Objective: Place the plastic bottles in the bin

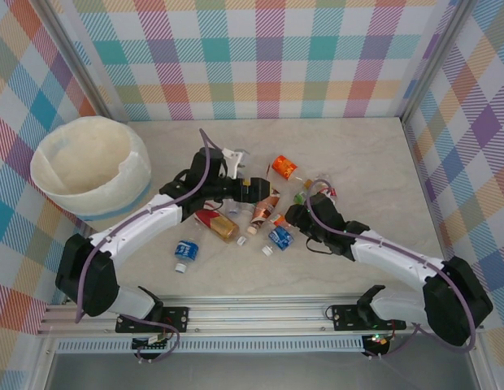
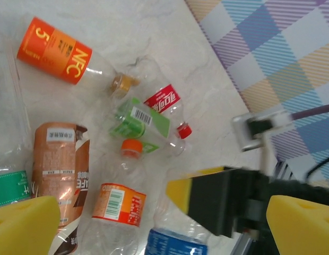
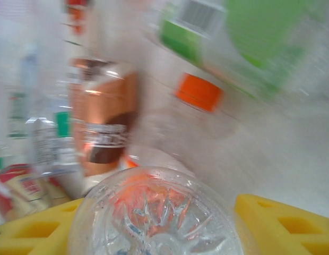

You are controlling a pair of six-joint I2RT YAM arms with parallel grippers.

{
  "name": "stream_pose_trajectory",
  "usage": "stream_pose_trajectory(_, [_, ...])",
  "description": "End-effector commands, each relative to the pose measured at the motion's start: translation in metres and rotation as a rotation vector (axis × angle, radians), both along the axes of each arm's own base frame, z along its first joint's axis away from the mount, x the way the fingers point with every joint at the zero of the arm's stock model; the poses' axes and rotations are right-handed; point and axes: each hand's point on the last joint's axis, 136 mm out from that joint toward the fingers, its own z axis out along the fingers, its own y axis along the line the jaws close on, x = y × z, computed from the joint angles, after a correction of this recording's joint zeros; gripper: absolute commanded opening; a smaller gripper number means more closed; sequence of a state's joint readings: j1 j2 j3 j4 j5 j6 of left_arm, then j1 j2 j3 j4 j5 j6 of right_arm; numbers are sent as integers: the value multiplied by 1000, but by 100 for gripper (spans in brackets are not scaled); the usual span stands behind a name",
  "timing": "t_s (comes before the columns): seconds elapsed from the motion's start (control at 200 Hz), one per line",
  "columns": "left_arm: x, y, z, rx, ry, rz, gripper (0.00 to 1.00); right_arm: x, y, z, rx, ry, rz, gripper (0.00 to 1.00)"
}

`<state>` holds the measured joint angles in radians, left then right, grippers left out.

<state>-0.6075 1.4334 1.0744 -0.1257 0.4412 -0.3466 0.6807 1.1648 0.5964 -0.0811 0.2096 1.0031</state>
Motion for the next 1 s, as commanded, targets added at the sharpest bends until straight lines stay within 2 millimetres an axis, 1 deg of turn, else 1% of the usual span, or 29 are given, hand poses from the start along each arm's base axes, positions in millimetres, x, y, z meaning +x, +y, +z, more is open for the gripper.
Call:
stream_pose_trajectory(0.0, [-22,-24,-1,-18,-43,-119,100,20,17,45,32,-234,82,61])
stream_pose_trajectory(0.105, [-43,-36,-22,106,-95,-187,100,32,29,77,93,-342,97,61])
stream_pose_trajectory(0.15, [-53,-41,-28,141,-116,-219,100,36,31,90,110,-381,92,61])
stream_pose_trajectory(0.235, [-64,-49,-27,124,-128,-243,100,44,32,109,130,-448,73,61])
stream_pose_trajectory(0.26, [-64,-50,-25,112,-129,-240,100,45,32,114,129,-463,76,61])
stream_pose_trajectory(0.32, [-61,-48,-29,132,-127,-208,100,46,36,127,109,-498,106,61])
stream_pose_trajectory(0.44, [-43,-32,-38,240,-136,-96,100,45,50,150,114,-530,186,61])
stream_pose_trajectory(0.53, [-38,-28,-40,271,-136,-69,100,43,58,155,158,-530,216,61])
stream_pose_trajectory(0.705, [-52,-39,-37,221,-128,-162,99,36,73,161,219,-544,297,62])
stream_pose_trajectory(0.755, [-55,-41,-38,216,-126,-188,97,34,76,164,229,-553,318,62])
stream_pose_trajectory(0.85, [-54,-41,-38,216,-129,-190,94,31,81,173,242,-569,350,63])
stream_pose_trajectory(0.995, [-54,-40,-35,212,-142,-187,84,31,81,171,221,-559,357,65])
